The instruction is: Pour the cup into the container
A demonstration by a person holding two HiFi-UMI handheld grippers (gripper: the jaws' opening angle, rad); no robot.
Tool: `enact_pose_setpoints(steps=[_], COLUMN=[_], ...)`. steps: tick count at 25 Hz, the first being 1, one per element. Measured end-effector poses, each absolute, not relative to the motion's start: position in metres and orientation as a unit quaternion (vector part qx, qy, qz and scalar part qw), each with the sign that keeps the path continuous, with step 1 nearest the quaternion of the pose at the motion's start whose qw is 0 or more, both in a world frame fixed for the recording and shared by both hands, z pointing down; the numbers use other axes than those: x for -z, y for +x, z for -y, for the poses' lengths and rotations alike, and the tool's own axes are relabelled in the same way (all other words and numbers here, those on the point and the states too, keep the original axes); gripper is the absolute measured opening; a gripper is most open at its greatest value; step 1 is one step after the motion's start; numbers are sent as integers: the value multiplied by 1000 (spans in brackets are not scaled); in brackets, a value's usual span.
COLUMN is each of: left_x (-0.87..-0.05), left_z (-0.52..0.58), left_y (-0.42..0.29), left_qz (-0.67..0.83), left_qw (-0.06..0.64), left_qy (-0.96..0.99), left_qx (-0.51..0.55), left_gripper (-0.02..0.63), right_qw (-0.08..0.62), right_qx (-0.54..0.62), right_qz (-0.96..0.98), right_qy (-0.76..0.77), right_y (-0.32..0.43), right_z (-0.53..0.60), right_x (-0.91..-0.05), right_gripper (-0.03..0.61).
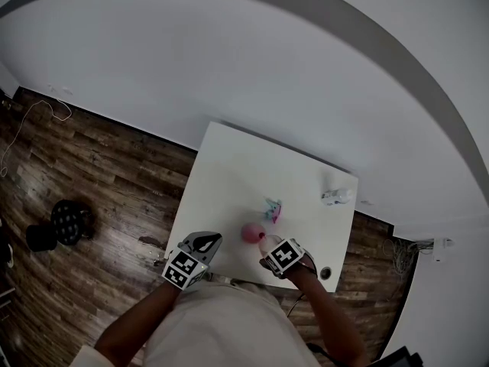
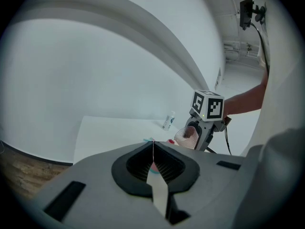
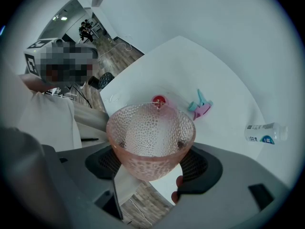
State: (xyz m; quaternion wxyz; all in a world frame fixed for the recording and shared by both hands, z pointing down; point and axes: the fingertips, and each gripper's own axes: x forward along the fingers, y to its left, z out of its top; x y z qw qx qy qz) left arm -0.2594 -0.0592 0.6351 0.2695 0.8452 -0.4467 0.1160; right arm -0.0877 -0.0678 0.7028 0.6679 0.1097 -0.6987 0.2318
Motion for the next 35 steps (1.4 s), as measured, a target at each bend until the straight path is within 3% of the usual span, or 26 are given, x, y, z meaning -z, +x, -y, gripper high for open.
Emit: enact_pose_setpoints(steps=[35], left_x=[-640], left_z=[58], left_y=[-266], left_qz=[453], left_qw=[274], left_qy=[842], left_qx=[-109], left_gripper=[14], right_qw=[694], right_qx=[-235], right_qz=[674], right_qy=[90], right_y=[-85], right_z=[73], right_x=[-697], right_gripper=[367])
